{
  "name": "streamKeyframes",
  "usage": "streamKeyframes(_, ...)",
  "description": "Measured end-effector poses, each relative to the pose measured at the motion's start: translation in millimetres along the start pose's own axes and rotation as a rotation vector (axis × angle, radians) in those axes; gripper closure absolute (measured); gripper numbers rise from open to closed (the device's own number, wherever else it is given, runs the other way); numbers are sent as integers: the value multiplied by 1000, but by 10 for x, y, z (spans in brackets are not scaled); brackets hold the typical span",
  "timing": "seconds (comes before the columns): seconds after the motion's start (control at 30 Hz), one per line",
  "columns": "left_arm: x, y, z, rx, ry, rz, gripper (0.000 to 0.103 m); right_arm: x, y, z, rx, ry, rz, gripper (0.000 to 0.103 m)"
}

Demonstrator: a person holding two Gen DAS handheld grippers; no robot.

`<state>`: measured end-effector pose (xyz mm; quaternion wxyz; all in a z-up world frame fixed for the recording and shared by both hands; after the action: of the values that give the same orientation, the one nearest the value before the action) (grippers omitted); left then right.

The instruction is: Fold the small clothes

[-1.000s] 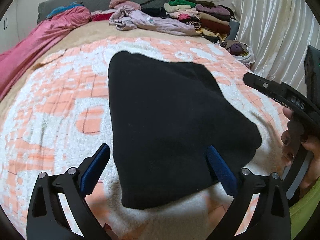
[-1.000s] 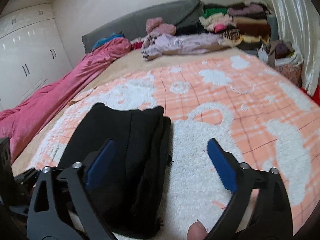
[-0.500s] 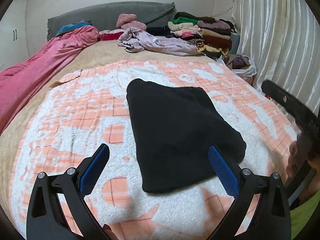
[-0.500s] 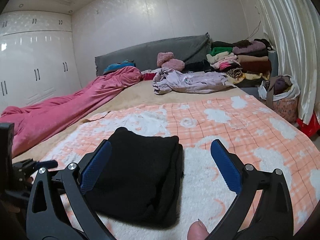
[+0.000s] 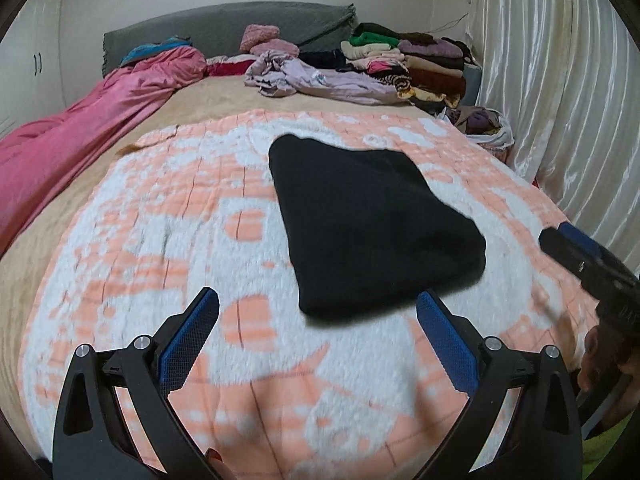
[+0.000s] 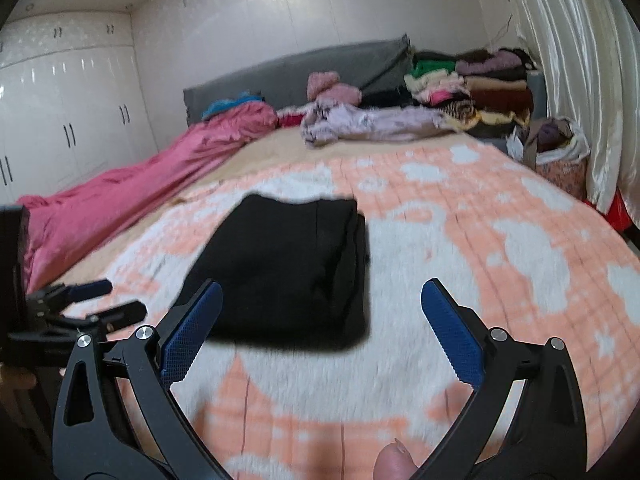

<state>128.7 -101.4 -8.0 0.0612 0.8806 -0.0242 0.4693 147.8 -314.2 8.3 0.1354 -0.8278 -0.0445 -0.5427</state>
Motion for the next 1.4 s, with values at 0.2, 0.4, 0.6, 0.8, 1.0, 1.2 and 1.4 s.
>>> streamKeyframes(0.2,-190,-65,-73,5,-22,-13,4,-235,-51,-36,-20,-65,-9,9)
streamKeyframes(0.4,-295,-122,-118,10,-32,-35,4,-366,-49,-67,-46,-104,-13,9)
streamKeyframes(0.6,-325,-119,-123,11,-45,-43,4,-394,-75,-89,-53,-115,-27,9)
streamKeyframes(0.8,-335,-109,-124,16,-55,-39,4,-409,-87,-93,-58,-122,-30,9)
streamKeyframes(1.0,-325,-119,-142,22,-53,-42,4,-417,-83,-104,-63,-123,-30,9)
streamKeyframes(1.2,-321,-143,-160,24,-53,-48,4,-417,-84,-106,-64,-124,-32,9)
streamKeyframes(1.4,-326,-172,-167,23,-59,-57,4,-416,-82,-115,-66,-124,-32,9)
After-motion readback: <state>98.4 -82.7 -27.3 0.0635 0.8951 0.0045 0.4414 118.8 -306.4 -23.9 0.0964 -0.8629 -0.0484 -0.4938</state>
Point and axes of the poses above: each gripper's, at about its wrist camera, not at the fingertips, and z roughly the way its jaws point, y to its right, x to its top, the point moved 3 cm from there along z, roughly the way its jaws point, and after that the axes turned 9 degrees about y, right-handed, at the moved point
